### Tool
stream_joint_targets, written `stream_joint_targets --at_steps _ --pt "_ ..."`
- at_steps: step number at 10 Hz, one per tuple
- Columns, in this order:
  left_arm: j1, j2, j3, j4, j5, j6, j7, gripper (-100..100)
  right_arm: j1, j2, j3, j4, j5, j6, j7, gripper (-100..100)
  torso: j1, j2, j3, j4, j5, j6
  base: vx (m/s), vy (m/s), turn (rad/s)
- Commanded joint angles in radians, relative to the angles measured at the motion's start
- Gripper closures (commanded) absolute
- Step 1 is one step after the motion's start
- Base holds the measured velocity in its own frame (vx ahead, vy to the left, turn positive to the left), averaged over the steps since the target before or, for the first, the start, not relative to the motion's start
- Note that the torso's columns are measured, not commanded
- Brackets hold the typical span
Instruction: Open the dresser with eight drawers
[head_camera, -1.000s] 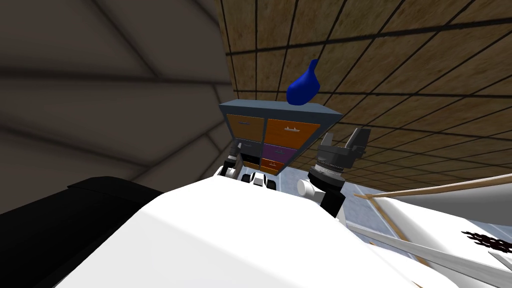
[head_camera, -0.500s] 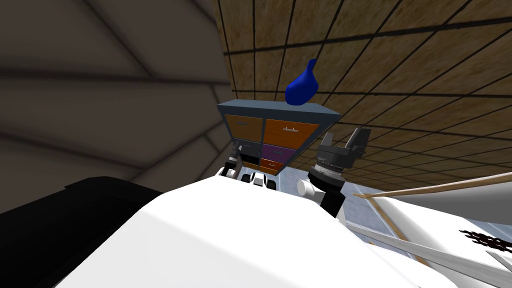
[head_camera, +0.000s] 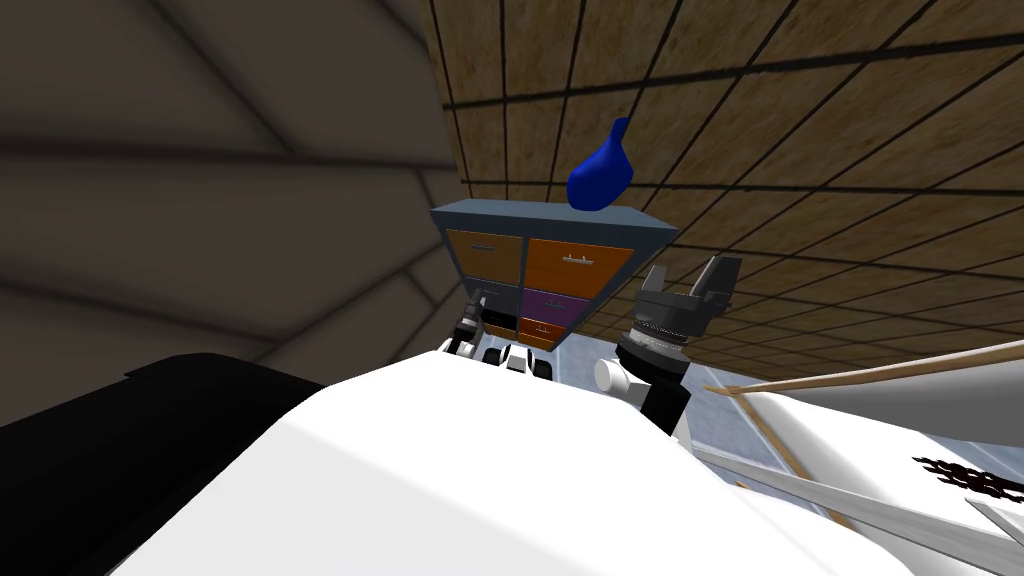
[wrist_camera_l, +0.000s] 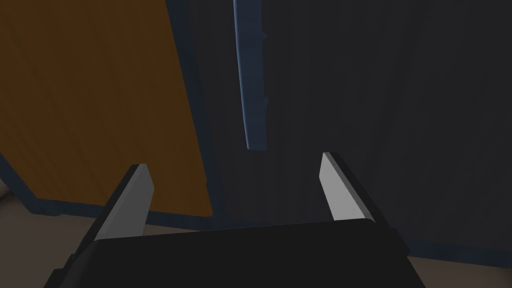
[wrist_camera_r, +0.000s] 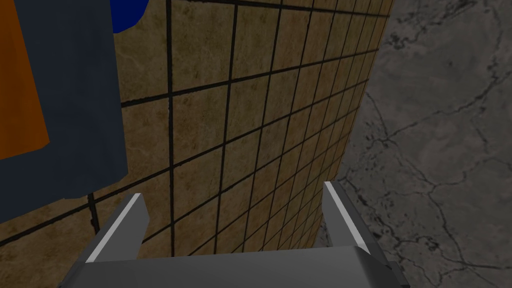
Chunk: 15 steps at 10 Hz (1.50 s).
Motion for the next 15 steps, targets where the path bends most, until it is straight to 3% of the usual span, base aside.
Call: stream_joint_targets --at_steps 1,2,3,5,6,7,9,10,15 --pt "-0.013 -0.057 -0.001 0.064 0.002 -0.004 -0.004 -100 0.000 0.000 0.000 0.000 0.000 0.000 0.000 0 0.000 0.000 0.000 0.000 0.000 0.000 0.019 -0.015 -0.013" --pt "-0.015 -0.076 -0.001 0.075 0.002 -0.006 -0.005 -100 0.000 0.000 0.000 0.000 0.000 0.000 0.000 0 0.000 0.000 0.000 0.000 0.000 0.000 0.013 -0.013 -0.009" --pt "-0.015 -0.061 0.000 0.062 0.002 0.000 -0.003 -100 0.000 0.000 0.000 0.000 0.000 0.000 0.000 0 0.000 0.000 0.000 0.000 0.000 0.000 0.005 -0.007 -0.002" --pt "-0.007 -0.078 -0.018 0.015 -0.008 0.041 -0.014 -100 0.000 0.000 0.000 0.000 0.000 0.000 0.000 0 0.002 -0.002 -0.001 0.000 0.000 0.000 0.068 0.022 0.046" --pt "-0.008 -0.073 -0.013 0.024 -0.005 0.030 -0.010 -100 0.000 0.000 0.000 0.000 0.000 0.000 0.000 0 0.001 -0.003 -0.002 -0.001 0.000 0.000 0.044 0.011 0.005" --pt "-0.013 -0.067 -0.005 0.051 -0.001 0.010 -0.006 100 0.000 0.000 0.000 0.000 0.000 0.000 0.000 0 0.000 0.000 0.000 0.000 0.000 0.000 -0.019 -0.009 -0.060" --pt "-0.019 -0.066 -0.003 0.040 0.000 0.004 -0.006 100 0.000 0.000 0.000 0.000 0.000 0.000 0.000 0 0.000 0.000 0.002 -0.005 0.003 0.002 -0.055 -0.011 -0.009" --pt "0.019 -0.082 -0.039 0.017 -0.015 0.003 -0.020 100 0.000 0.000 0.000 0.000 0.000 0.000 0.000 0 0.001 -0.005 -0.002 -0.003 0.002 0.002 -0.027 0.052 0.127" --pt "0.112 -0.124 -0.135 -0.047 -0.057 0.007 -0.058 100 0.000 0.000 0.000 0.000 0.000 0.000 0.000 0 0.001 -0.003 -0.001 -0.004 0.002 0.000 -0.018 0.073 0.113"
